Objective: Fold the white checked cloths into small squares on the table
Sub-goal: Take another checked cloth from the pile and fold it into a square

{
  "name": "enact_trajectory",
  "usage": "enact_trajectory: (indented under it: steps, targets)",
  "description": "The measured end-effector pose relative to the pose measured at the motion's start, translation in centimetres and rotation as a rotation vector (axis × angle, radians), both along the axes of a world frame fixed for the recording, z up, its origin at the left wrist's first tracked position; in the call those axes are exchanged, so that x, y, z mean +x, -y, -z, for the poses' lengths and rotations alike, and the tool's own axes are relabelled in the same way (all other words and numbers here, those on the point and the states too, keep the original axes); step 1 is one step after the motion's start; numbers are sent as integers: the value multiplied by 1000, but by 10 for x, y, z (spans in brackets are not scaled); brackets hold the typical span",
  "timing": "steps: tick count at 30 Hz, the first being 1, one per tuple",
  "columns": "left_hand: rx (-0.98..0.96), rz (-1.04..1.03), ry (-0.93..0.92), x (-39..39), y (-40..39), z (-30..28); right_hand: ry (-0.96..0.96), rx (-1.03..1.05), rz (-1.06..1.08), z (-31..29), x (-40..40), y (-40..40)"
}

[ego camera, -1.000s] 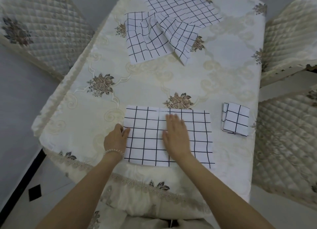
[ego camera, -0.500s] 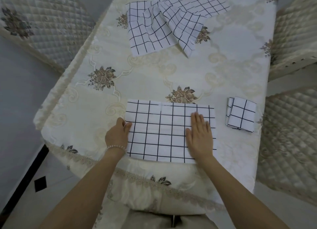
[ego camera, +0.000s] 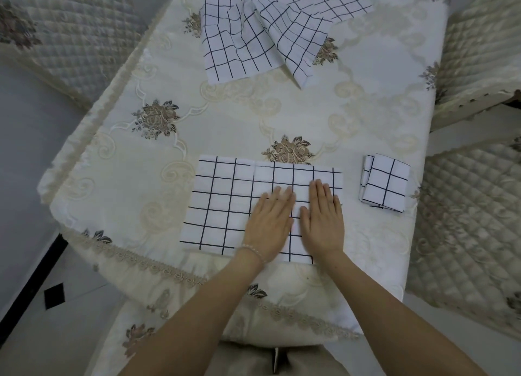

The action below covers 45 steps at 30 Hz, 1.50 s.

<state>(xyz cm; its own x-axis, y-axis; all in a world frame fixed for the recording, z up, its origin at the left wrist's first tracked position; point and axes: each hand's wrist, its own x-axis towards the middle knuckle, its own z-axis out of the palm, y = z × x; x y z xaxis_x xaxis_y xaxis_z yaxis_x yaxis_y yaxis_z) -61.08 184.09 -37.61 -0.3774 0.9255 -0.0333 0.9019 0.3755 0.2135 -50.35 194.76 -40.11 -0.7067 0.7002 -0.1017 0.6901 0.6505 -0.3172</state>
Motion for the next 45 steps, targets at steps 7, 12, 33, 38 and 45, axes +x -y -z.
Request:
enact_trajectory:
  steps: [7, 12, 33, 38, 45]
  targets:
    - [-131, -58, 17, -20, 28, 21, 3, -3, -3, 0, 0, 0]
    - [-109, -259, 15, -69, 97, 19, -24, -21, -10, -2, 1, 0]
    - [-172, -271, -61, -79, 116, 21, -110, -115, -345, -6, -96, 132]
    - [-115, -274, -14, -77, 115, 16, -56, -70, -201, -4, -39, 90]
    - [-107, -280, -11, -77, 115, 15, -11, -19, -32, -4, 52, 45]
